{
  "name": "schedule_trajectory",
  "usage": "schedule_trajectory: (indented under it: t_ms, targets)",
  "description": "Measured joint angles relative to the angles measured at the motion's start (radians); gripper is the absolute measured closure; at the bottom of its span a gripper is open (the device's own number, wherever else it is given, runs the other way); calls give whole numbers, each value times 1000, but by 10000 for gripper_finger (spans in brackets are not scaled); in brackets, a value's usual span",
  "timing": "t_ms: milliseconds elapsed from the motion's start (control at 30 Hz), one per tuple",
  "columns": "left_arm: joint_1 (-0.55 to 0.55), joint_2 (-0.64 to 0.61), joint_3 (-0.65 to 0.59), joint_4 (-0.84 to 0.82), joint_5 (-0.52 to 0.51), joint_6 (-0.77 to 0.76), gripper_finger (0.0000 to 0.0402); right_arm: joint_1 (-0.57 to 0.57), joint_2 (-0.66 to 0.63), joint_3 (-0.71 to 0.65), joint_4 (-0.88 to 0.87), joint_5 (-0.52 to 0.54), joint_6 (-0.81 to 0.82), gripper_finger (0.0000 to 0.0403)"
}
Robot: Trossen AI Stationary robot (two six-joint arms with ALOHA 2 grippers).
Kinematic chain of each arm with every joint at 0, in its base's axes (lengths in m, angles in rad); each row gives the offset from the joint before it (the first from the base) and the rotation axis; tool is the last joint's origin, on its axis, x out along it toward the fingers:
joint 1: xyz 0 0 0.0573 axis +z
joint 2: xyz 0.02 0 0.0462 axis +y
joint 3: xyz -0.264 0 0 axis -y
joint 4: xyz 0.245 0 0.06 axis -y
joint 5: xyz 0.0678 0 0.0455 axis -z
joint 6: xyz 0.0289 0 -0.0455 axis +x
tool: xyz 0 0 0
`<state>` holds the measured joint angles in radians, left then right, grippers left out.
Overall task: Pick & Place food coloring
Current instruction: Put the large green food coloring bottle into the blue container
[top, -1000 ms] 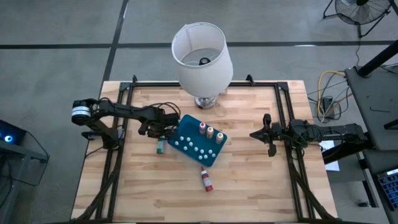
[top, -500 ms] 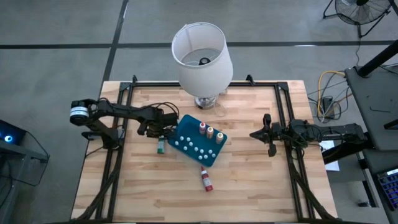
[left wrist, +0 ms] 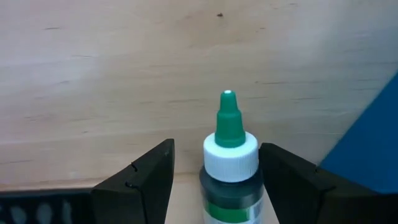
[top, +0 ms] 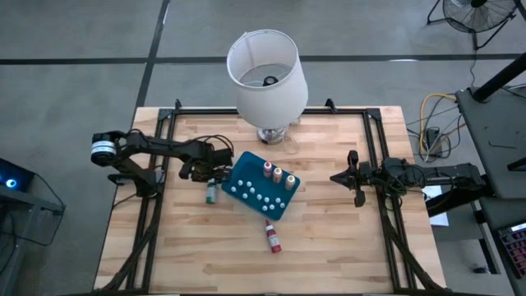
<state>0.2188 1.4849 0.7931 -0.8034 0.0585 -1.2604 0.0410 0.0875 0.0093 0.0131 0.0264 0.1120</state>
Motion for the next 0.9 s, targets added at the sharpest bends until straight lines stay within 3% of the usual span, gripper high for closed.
schedule_trajectory:
  t_ms: [900]
  targets:
    - [16, -9, -42, 8, 37, -5, 198, 0, 0, 0, 0, 0, 0, 394]
